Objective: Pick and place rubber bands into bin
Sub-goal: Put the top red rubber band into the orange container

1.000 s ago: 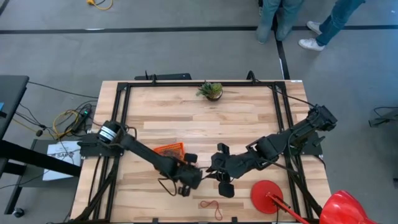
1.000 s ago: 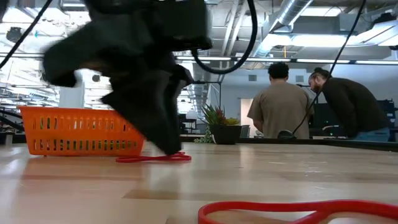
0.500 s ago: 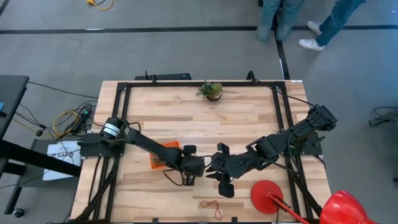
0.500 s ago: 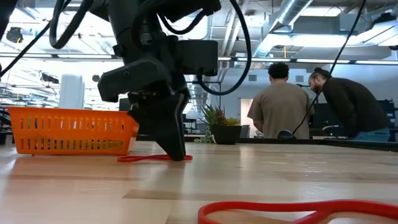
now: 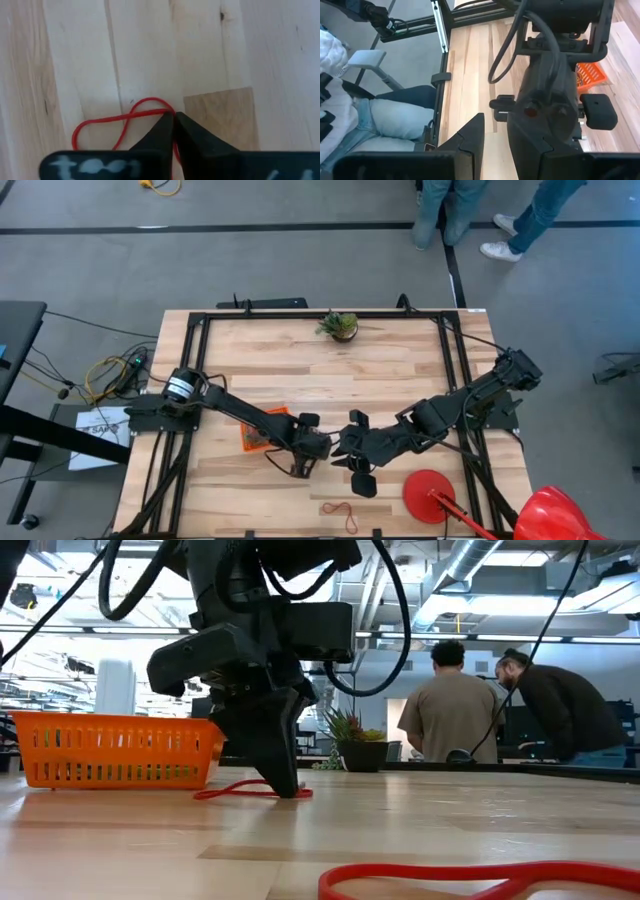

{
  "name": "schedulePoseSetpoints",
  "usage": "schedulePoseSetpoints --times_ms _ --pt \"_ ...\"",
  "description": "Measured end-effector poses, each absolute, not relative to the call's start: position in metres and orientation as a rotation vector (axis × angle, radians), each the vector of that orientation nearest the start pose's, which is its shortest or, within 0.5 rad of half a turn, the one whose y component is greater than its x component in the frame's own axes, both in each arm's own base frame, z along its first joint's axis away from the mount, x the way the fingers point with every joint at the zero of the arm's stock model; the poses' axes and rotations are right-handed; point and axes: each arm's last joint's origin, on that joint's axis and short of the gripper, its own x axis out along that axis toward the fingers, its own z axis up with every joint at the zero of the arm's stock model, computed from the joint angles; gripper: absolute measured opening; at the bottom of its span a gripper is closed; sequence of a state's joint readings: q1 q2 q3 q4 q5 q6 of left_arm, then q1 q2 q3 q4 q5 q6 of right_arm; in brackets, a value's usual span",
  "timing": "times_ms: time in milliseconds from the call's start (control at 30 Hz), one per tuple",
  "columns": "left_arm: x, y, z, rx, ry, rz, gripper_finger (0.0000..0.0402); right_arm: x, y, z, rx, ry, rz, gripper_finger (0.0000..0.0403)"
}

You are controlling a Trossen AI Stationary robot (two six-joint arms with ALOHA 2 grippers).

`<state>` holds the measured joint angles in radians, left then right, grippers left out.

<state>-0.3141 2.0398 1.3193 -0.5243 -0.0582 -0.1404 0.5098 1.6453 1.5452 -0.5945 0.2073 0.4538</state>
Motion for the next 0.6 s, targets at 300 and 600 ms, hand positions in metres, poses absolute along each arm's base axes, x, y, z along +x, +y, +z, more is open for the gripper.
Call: schedulePoseSetpoints --times_ms 300,600 --pt "0.353 -0.128 0.214 0.195 1.276 -0.139 0.0 0.32 0.172 0.34 0.188 0.703 0.135 0.0079" --pt "0.273 -0.12 0.302 0.166 1.25 0.146 0.0 0.321 0.169 0.34 0.175 0.7 0.132 0.0079"
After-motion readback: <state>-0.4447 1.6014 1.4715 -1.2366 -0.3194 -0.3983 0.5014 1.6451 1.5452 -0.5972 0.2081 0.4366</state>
